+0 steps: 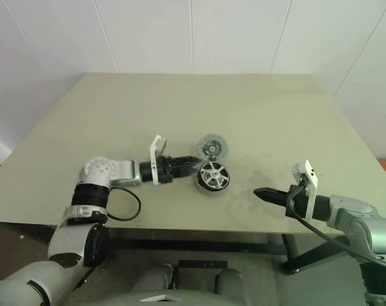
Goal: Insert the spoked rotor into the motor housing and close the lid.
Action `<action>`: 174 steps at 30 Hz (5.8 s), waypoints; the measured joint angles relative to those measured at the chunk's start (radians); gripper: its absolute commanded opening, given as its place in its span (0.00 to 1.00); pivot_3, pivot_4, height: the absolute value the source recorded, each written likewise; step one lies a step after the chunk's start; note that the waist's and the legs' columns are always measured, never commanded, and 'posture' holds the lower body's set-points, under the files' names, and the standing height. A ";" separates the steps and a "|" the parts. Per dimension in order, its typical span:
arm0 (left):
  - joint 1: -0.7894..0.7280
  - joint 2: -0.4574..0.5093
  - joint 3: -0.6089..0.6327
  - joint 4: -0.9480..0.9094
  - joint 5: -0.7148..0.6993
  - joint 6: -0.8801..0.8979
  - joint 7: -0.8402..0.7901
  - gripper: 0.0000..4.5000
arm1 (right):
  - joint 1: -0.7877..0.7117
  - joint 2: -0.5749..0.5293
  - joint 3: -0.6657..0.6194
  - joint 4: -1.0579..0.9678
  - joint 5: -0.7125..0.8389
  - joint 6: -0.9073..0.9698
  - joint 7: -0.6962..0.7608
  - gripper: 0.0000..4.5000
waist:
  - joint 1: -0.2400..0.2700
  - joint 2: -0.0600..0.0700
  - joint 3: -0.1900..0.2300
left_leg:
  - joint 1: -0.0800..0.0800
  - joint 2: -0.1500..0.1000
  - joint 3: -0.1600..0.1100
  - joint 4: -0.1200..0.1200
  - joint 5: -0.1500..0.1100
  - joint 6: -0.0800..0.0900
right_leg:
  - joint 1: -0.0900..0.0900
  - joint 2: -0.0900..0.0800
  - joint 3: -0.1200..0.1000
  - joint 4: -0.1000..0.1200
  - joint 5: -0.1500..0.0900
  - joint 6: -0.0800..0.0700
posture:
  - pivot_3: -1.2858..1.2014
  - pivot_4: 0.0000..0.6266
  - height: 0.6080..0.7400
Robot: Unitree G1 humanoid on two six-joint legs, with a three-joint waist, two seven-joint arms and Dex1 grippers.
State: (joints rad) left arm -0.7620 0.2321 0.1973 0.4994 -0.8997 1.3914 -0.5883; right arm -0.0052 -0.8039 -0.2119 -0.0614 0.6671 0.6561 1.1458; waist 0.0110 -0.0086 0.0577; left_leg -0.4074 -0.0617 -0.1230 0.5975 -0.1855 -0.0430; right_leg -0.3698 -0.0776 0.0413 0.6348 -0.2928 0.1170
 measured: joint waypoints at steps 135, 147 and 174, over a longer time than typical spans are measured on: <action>0.633 0.120 -0.263 -0.492 0.558 -1.289 -0.306 0.00 | -0.751 0.034 0.745 0.287 -0.902 -0.735 0.267 1.00 | 0.001 0.008 -0.003 | 0.001 0.003 0.006 0.009 -0.006 0.008 | -0.001 -0.002 0.004 0.000 0.002 0.003 | 0.52 0.00 1.00; 0.598 0.120 -0.288 -0.437 0.576 -1.290 -0.315 0.00 | -0.698 0.021 0.741 0.095 -0.913 -0.704 0.284 1.00 | 0.001 0.008 -0.004 | 0.001 0.002 0.006 0.010 -0.006 0.007 | -0.001 -0.002 0.004 0.000 0.002 0.003 | 0.52 0.00 1.00; 0.589 0.118 -0.300 -0.402 0.594 -1.292 -0.321 0.00 | -0.670 0.038 0.742 0.197 -0.991 -0.732 0.213 1.00 | 0.001 0.008 -0.004 | 0.002 0.002 0.006 0.010 -0.006 0.008 | 0.000 -0.002 0.004 0.000 0.002 0.003 | 0.52 0.00 1.00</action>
State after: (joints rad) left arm -0.1730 0.3497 -0.1031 0.0979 -0.3059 0.0998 -0.9091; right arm -0.6757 -0.7655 0.5303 0.1354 -0.3234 -0.0758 1.3592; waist 0.0120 -0.0005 0.0541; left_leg -0.4057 -0.0593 -0.1169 0.6072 -0.1911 -0.0352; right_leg -0.3702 -0.0794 0.0455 0.6353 -0.2907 0.1205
